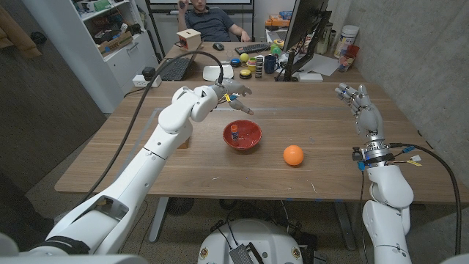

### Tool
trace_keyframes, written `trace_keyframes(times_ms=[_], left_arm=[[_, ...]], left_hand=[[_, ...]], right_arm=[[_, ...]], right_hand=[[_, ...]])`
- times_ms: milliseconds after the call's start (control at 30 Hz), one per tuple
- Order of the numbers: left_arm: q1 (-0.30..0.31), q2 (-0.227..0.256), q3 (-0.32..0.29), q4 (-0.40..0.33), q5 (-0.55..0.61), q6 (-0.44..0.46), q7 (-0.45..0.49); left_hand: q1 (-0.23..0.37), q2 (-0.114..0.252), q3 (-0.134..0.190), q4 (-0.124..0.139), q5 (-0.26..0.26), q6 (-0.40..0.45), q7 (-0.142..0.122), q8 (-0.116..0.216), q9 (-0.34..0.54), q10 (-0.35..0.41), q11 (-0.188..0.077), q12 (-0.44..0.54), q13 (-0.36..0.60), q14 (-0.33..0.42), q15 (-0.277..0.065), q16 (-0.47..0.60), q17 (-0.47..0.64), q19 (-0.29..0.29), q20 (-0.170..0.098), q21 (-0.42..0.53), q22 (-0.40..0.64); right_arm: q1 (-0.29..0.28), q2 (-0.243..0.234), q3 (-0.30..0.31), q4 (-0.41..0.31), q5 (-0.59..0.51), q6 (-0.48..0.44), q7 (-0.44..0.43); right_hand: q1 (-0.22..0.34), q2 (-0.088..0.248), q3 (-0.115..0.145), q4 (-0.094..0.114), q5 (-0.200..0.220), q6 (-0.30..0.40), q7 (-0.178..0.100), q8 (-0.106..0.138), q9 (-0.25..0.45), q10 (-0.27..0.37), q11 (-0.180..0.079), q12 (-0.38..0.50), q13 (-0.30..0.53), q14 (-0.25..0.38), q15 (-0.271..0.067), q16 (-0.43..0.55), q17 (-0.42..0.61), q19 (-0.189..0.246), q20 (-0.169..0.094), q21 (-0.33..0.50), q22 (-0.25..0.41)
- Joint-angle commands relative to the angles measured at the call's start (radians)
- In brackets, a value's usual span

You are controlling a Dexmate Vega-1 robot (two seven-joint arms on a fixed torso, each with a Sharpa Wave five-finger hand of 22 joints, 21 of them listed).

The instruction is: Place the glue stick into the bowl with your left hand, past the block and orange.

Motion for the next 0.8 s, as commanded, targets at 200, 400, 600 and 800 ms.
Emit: trace_keyframes(times_ms=[200,400,600,800], left_arm=[[-0.001,-0.004,-0.017,-0.026,-0.013,-0.002,0.009],[-0.004,-0.007,-0.019,-0.026,-0.013,0.0,0.008],[-0.002,-0.009,-0.025,-0.027,-0.017,0.005,0.014],[0.004,-0.011,-0.038,-0.043,-0.027,0.0,0.049]], left_hand=[[-0.027,-0.002,-0.024,0.003,0.007,-0.005,0.001,0.013,-0.002,-0.014,0.013,0.004,0.005,-0.034,-0.064,0.001,0.003,-0.035,0.023,-0.018,0.002],[-0.041,0.003,-0.033,0.005,0.01,0.011,0.006,0.023,-0.004,-0.021,0.008,0.006,0.005,-0.058,-0.056,0.001,0.004,-0.081,0.052,-0.04,0.002],[-0.057,0.008,-0.043,0.007,0.014,-0.018,0.014,0.015,-0.005,-0.04,0.013,0.003,0.005,-0.073,-0.051,0.002,0.003,-0.112,0.06,-0.057,0.003],[-0.076,0.014,-0.057,0.006,0.019,-0.03,0.022,0.019,-0.006,-0.09,0.016,-0.003,0.006,-0.141,-0.039,-0.008,0.003,-0.158,0.065,-0.083,0.004]], right_arm=[[0.002,0.0,0.0,0.003,-0.006,-0.007,-0.003],[0.002,-0.001,0.003,0.003,-0.008,-0.011,-0.002],[0.004,-0.003,0.006,0.012,0.003,-0.006,0.002],[0.013,-0.005,0.006,0.031,0.009,0.002,0.006]], right_hand=[[0.006,0.002,-0.007,0.002,0.001,0.011,-0.004,0.008,0.006,0.008,-0.006,0.008,0.004,0.01,-0.008,0.004,0.002,0.01,-0.005,-0.008,0.005],[0.006,0.002,-0.007,0.002,0.001,0.012,-0.006,0.008,0.006,0.01,-0.008,0.009,0.005,0.01,-0.007,0.004,0.002,0.01,-0.006,-0.008,0.005],[0.005,0.002,-0.008,0.002,0.001,0.013,-0.01,0.008,0.006,0.01,-0.011,0.009,0.005,0.011,-0.009,0.004,0.002,0.011,-0.006,-0.009,0.005],[0.005,0.002,-0.009,0.003,0.002,0.012,-0.01,0.008,0.006,0.01,-0.01,0.009,0.005,0.012,-0.008,0.004,0.002,0.011,-0.006,-0.011,0.005]])
